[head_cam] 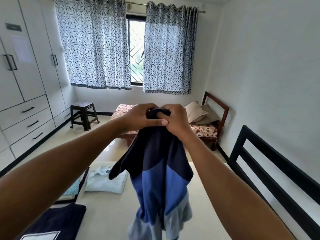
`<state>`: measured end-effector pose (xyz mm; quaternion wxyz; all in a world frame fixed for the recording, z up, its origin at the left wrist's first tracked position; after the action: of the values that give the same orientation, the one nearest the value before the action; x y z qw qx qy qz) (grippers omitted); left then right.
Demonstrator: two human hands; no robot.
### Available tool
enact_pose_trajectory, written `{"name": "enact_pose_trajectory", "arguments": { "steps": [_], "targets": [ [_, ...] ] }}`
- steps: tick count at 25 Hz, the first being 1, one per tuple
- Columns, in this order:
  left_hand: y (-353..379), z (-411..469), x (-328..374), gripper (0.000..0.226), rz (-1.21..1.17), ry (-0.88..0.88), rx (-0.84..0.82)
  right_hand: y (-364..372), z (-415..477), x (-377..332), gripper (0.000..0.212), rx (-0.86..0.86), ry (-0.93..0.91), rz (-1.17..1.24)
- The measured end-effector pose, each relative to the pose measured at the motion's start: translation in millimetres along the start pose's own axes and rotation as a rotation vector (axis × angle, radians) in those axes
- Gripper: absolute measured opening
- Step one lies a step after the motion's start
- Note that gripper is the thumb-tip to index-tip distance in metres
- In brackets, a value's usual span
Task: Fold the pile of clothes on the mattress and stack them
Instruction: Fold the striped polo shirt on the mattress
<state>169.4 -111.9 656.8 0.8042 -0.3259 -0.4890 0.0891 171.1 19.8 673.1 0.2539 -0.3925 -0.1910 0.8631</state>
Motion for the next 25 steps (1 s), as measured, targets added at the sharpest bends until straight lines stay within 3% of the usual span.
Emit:
{"name": "enact_pose_trajectory", "arguments": {
  "steps": [2,5,8,11,13,15,18,22,25],
  "targets": [
    [-6.0,1.0,-12.4,0.041,0.161,-0.024,0.055,-8.6,4.6,-2.0,0.009,0.004,-0.029,-0.034],
    [-12.9,-3.3,-36.2,0.018,0.467,-0.14,0.097,-32.8,7.8,4.8,0.011,0.031,-0.031,-0.058],
    [-22.5,-14.6,-60.0,0.007,0.521,-0.254,0.184,-42.7,7.5,12.5,0.01,-0.109,-0.056,-0.088],
    [-44.2,-19.7,-62.1,0.044,0.517,-0.253,0.374,-36.1,-9.5,64.9,0.036,-0.378,0.0,-0.392],
    [-55.8,-24.8,-59.5,0.044,0.532,-0.264,0.476,-36.4,-34.0,123.2,0.04,-0.538,0.099,-0.649],
    [-52.5,-29.3,-59.3,0.041,0.645,-0.259,0.483,-54.3,-47.5,153.3,0.034,-0.457,0.168,-0.645],
    [-46.5,-32.4,-68.6,0.036,0.777,-0.278,0.444,-85.6,-43.7,144.7,0.021,-0.168,0.189,-0.56],
    [-64.1,-42.4,-87.5,0.033,0.682,-0.368,0.514,-74.9,-37.9,127.8,0.025,-0.176,0.127,-0.567],
    [-75.0,-54.2,-102.0,0.027,0.606,-0.402,0.546,-65.9,-35.9,141.5,0.03,-0.266,0.189,-0.496]
  ]
}}
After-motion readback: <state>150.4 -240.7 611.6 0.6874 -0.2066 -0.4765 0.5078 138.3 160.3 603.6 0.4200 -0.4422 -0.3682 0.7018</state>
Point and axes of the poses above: each hand's wrist, its own z-axis towards the middle knuckle, its own y-axis out of the palm, x = y × z, the point moved 10 cm from there along z, towards the middle knuckle, and after that the axes turned 1 degree about -x, right-handed, at the moved point
